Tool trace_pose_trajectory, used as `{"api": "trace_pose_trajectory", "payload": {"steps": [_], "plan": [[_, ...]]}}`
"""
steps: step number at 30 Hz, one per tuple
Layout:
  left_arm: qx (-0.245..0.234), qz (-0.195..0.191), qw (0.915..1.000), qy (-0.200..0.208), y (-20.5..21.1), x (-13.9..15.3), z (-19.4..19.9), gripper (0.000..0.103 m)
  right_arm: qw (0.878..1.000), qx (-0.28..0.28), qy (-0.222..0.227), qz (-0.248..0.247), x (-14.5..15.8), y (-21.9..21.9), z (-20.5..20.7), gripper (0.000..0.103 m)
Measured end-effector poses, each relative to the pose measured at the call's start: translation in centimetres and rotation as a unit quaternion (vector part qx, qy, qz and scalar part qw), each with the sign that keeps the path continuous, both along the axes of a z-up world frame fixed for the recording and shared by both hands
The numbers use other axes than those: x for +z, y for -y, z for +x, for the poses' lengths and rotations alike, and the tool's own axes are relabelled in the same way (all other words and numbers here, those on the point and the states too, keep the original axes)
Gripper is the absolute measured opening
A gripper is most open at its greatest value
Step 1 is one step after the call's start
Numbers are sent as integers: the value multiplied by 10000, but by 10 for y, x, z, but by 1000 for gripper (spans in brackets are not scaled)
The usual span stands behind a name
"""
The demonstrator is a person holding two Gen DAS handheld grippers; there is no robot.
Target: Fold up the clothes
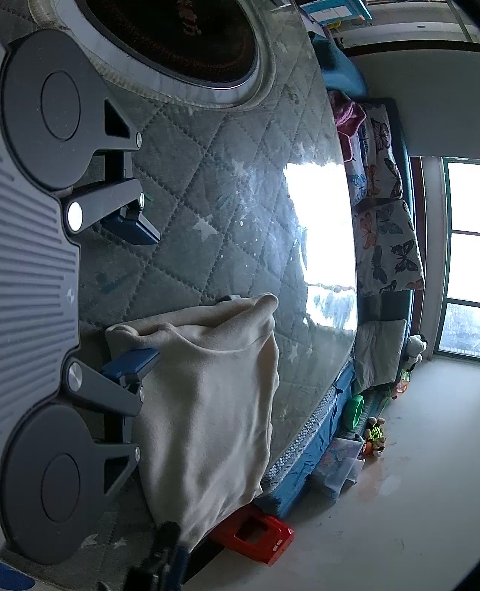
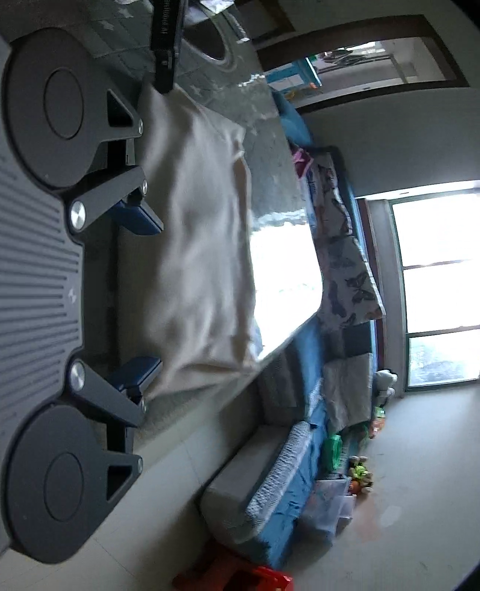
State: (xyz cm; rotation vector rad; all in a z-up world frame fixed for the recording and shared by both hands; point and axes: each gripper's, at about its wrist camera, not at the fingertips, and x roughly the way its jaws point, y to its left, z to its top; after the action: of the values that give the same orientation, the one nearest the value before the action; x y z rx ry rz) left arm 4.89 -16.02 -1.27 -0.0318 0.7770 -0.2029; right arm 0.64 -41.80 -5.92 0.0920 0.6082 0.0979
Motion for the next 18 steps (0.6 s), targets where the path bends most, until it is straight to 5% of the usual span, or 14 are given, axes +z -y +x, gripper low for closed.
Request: {"api": "trace_pose_trajectory", "payload": {"steps": [7,18], "plan": [[9,13,10000,-22,-2,2,-2,66,9997,-139,-180,97,-11,10,11,75],[-30,-22,10000,-74,-9,4,-18,79,10000,45,-20,-56,0,-13,-7,95]]}}
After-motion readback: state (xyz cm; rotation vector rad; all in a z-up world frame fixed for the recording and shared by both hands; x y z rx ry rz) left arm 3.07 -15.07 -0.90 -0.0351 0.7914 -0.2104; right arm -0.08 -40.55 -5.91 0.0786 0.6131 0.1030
